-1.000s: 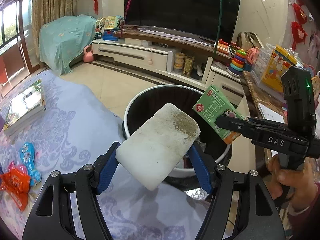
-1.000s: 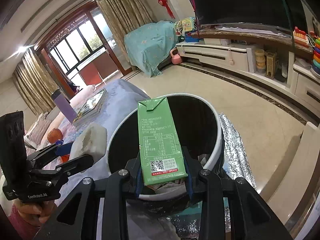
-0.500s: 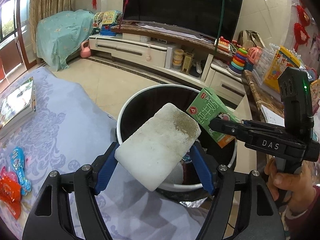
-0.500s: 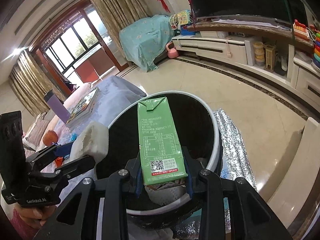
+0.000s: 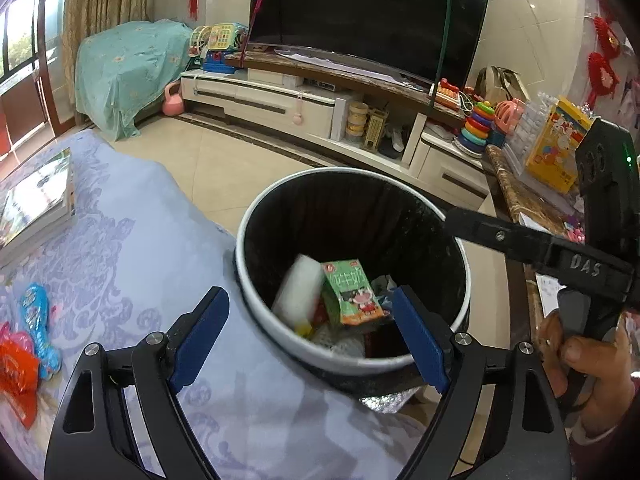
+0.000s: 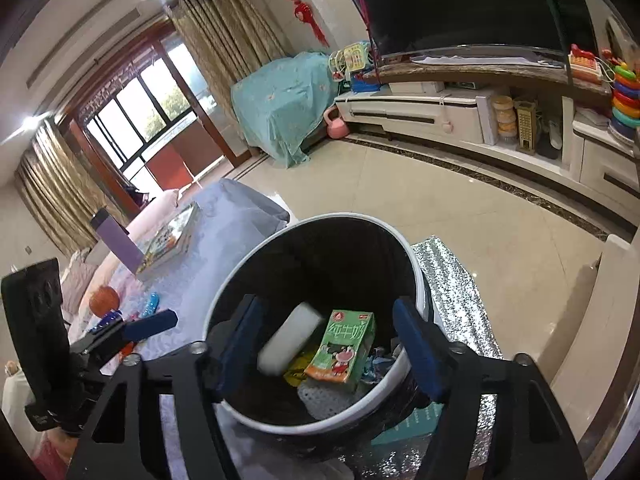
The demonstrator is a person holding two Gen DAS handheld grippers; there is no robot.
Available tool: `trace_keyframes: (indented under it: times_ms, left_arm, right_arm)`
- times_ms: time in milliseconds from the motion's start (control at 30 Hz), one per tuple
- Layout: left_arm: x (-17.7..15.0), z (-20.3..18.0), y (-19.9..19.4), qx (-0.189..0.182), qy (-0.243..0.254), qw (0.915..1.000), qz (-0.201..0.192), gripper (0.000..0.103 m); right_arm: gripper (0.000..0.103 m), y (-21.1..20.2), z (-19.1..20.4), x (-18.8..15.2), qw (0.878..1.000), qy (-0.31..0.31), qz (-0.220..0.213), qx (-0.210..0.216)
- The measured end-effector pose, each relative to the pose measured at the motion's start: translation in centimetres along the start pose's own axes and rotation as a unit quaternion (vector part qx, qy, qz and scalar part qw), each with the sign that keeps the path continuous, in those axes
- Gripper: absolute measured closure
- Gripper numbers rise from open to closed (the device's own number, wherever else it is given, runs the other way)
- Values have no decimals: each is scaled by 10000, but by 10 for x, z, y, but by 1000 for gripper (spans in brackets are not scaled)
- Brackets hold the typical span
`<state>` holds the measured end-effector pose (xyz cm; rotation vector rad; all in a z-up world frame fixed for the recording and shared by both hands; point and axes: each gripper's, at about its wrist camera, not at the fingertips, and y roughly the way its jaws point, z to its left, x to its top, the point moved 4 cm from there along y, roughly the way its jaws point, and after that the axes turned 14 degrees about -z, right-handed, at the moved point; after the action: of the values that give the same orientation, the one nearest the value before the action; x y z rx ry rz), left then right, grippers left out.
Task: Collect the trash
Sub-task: 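Open both grippers to drop the foam block and green carton into the bin, then move both open grippers back toward the blue and orange wrappers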
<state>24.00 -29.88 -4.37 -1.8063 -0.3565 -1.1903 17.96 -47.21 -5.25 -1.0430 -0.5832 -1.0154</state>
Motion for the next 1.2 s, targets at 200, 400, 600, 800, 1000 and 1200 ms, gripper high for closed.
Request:
trace_keyframes:
  times_ms: [200,400,600,800,1000,1200]
  left_arm:
    - [-23,21,-25,143,-257,9996,26,17]
    - [-50,54,-56,410,-687,9968,20,17]
    - [-71,89,-89,724,-1012,9922,-56,17]
    - [-89,123,-118,992,-1369,9855,-128,17]
    - [-102,154,-143,1251,-1627,9785,-205,17]
    - [-116,183,-166,1553,-1827,9704,-275,17]
  right_arm:
    - [18,-6,17,-9,9999,55,23,101]
    - [14,-7,52,-32,9991,-78,156,386]
    - [13,-5,88,-54,9971,-229,324,645]
    - [13,1,119,-69,9946,-299,450,891]
    - [13,8,148,-86,9919,-436,565,1051]
    - [13,17,176,-101,9885,-647,673,1190]
